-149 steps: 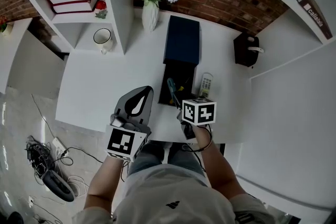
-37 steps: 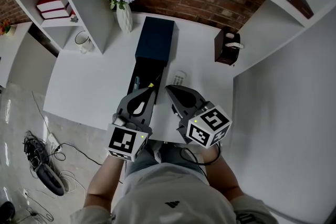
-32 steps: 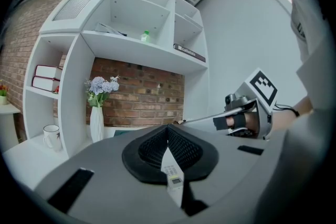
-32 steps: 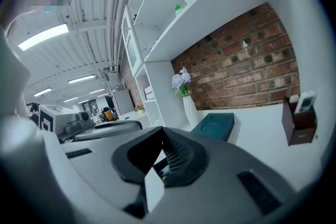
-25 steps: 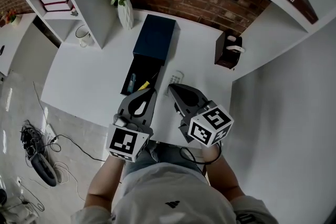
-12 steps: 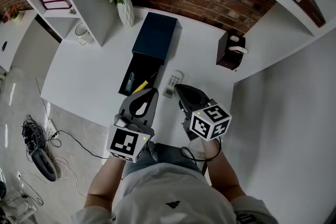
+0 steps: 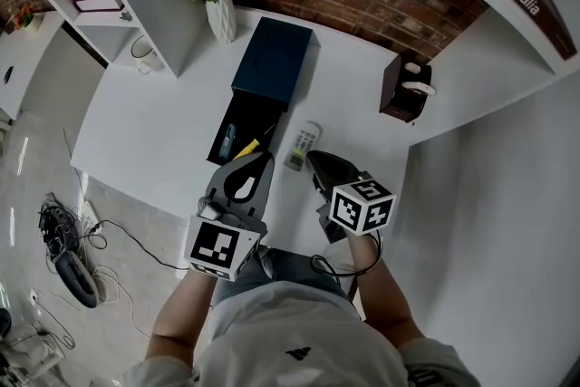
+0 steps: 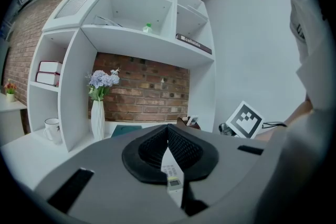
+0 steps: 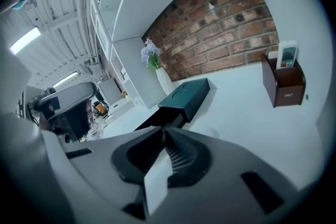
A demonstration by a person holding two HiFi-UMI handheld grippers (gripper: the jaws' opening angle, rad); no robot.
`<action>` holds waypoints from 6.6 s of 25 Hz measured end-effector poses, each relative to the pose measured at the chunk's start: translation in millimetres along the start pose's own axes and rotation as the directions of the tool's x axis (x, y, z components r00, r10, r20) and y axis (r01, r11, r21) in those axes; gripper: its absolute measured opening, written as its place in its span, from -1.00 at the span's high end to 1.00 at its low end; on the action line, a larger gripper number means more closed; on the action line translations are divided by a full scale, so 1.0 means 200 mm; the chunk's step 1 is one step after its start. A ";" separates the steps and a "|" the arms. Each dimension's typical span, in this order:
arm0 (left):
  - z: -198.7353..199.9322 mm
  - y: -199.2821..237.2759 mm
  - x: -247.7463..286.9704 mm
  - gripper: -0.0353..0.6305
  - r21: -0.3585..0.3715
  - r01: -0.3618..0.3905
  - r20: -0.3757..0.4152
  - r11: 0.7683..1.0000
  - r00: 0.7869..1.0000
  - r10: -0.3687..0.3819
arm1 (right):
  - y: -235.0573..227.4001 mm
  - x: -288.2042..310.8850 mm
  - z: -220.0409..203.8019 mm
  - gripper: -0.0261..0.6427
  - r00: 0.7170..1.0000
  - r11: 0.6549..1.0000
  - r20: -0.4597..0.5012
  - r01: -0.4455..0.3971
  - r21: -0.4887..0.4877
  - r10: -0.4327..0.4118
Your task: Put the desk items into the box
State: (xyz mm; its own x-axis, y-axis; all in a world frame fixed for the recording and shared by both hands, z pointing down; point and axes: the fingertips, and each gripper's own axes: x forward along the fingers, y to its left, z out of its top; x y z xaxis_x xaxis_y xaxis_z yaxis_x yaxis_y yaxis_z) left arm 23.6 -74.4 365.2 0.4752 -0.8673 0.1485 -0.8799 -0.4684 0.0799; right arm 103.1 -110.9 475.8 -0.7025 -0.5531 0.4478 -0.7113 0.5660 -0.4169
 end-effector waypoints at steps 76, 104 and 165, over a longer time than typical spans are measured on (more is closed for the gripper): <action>-0.07 0.60 0.05 0.86 -0.026 0.286 -0.065 0.958 0.956 -0.288 | -0.23 0.38 -0.40 0.13 0.767 0.746 -0.250 0.637 0.195 -0.591; -0.06 0.58 0.05 0.86 -0.032 0.281 -0.045 0.959 0.958 -0.282 | -0.15 0.24 -0.27 0.16 0.795 0.758 -0.163 0.606 0.242 -0.584; -0.03 0.80 -0.46 0.86 -0.070 -0.250 0.027 0.966 0.967 0.252 | 0.26 0.73 -0.21 0.14 0.926 0.983 -0.330 0.160 -0.094 -0.182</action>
State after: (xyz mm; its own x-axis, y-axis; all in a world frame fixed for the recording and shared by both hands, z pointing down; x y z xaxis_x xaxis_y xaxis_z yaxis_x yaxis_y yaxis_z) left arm -160.5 -69.0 369.9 0.2377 -0.9616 0.1371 -0.9685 -0.2238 0.1090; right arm -34.9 -136.5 553.3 -0.5137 -0.4137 0.7516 -0.8091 0.5252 -0.2639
